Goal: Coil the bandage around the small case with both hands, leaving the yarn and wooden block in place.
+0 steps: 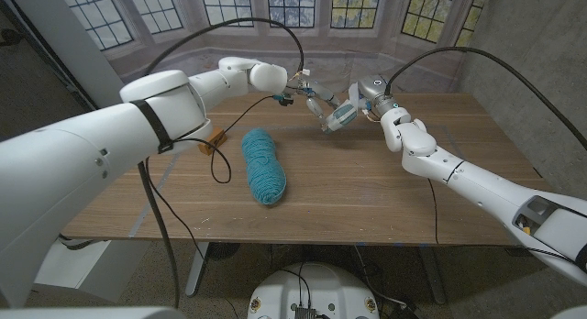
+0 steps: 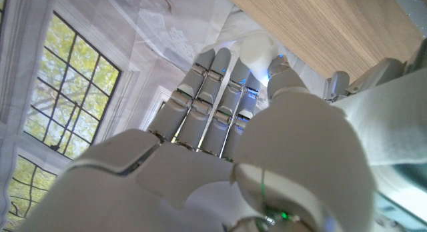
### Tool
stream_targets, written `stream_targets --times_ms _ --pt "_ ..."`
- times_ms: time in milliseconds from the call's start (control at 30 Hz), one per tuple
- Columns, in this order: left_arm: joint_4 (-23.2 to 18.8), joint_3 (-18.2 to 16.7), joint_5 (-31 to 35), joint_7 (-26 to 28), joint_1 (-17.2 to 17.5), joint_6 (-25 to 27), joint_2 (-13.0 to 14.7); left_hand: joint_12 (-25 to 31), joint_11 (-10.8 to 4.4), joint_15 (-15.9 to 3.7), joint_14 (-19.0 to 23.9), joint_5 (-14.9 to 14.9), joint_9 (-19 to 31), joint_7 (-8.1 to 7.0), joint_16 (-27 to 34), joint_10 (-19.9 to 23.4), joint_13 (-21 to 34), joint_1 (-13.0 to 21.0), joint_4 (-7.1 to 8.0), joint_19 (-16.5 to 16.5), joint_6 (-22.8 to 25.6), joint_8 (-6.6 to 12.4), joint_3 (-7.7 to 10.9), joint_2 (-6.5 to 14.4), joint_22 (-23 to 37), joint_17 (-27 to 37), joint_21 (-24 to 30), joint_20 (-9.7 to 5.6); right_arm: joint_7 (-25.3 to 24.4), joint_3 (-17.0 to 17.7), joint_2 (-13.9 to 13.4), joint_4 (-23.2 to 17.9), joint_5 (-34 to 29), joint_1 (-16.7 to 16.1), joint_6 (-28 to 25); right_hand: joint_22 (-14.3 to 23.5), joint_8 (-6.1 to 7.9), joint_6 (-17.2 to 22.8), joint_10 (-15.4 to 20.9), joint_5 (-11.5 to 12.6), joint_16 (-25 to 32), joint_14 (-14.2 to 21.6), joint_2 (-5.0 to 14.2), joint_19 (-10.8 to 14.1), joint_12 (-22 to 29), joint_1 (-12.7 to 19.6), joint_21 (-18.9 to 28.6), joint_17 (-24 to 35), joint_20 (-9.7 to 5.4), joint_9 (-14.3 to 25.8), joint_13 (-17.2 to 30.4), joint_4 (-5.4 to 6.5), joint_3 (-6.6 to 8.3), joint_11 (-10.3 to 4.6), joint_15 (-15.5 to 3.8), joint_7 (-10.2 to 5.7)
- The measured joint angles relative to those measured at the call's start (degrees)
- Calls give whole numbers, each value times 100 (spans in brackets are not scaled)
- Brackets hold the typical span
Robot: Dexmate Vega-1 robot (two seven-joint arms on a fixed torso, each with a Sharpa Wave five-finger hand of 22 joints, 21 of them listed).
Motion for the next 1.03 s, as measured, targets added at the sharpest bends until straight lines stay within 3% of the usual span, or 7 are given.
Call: stream_targets --times_ms 1033 --pt "-16 45 -181 -282 1 28 -42 0 0 0 0 18 2 0 0 0 0 1 0 0 0 0 0 2 0 0 0 0 120 4 75 -183 -335 94 139 0 -1 -33 -1 -1 -41 -1 23 0 -39 23 -35 23 0 26 10 0 0 1 1 -31"
